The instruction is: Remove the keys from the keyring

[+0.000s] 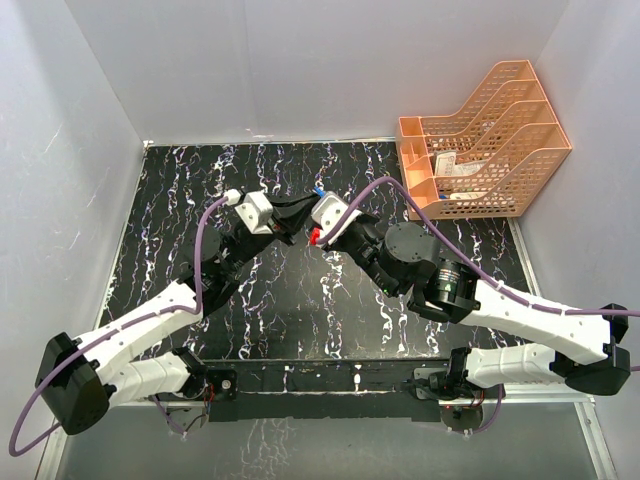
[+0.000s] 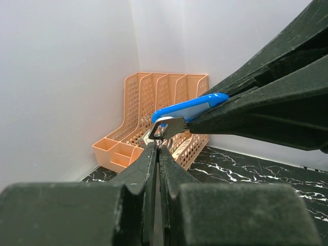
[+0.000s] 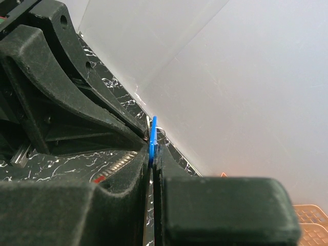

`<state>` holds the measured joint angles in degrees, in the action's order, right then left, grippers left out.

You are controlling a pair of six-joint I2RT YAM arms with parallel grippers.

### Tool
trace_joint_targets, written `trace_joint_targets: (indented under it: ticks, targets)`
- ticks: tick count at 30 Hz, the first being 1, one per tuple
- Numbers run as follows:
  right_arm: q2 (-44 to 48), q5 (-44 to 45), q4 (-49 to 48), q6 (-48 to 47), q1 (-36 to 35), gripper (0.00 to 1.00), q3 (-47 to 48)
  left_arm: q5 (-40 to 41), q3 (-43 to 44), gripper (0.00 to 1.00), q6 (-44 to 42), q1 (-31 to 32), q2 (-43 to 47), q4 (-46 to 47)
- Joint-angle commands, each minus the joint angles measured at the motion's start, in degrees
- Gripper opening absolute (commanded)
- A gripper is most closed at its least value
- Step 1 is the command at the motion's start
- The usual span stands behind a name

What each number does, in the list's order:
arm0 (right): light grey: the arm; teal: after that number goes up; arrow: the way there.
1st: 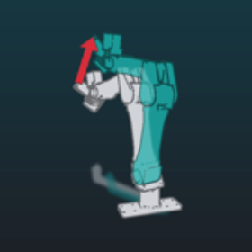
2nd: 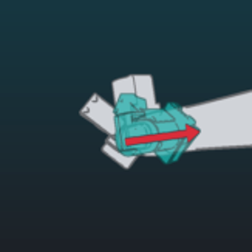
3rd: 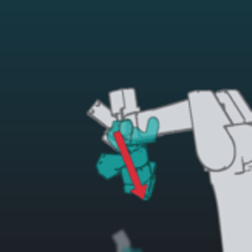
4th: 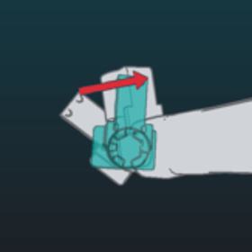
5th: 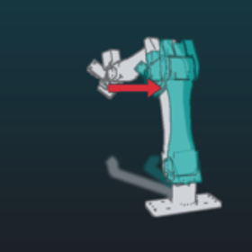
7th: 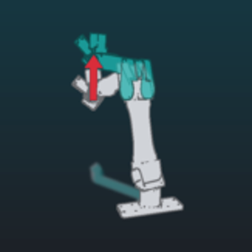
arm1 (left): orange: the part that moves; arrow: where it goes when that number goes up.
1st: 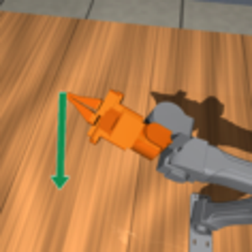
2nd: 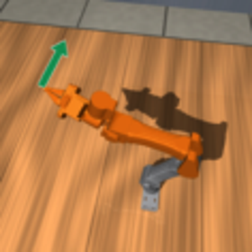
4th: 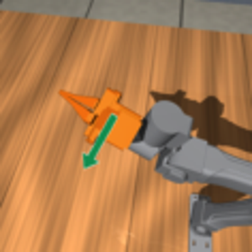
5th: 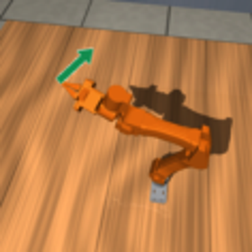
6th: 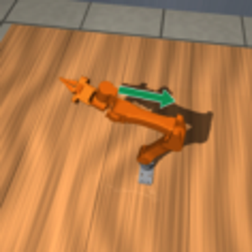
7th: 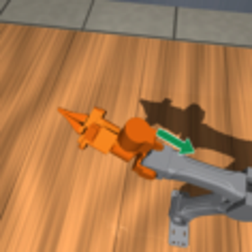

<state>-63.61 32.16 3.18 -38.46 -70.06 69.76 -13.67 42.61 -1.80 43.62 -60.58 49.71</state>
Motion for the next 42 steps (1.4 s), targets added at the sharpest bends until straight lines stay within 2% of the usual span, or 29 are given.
trace_joint_targets:
  ticks: [1, 12, 29, 42]
  targets:
    - [1.81, -0.68, -3.27, 0.93, 0.02, 0.0, 1.29, 1.59, 1.31, 0.0, 0.93, -0.05, -0.35, 2.56]
    - [4.45, 3.0, -6.59, -1.9, 0.01, 0.0, -0.72, 7.58, -0.95, 0.0, -2.56, -0.02, 7.47, -0.64]
    - [2.35, 2.06, -7.67, -0.16, 0.01, 0.0, -3.81, 3.12, -3.81, 0.0, 2.46, -0.02, 8.97, 11.32]
    - [0.01, 0.61, -6.08, 2.07, 0.01, 0.0, -4.45, 3.81, -4.57, 0.0, 2.49, 0.03, 10.39, 13.65]
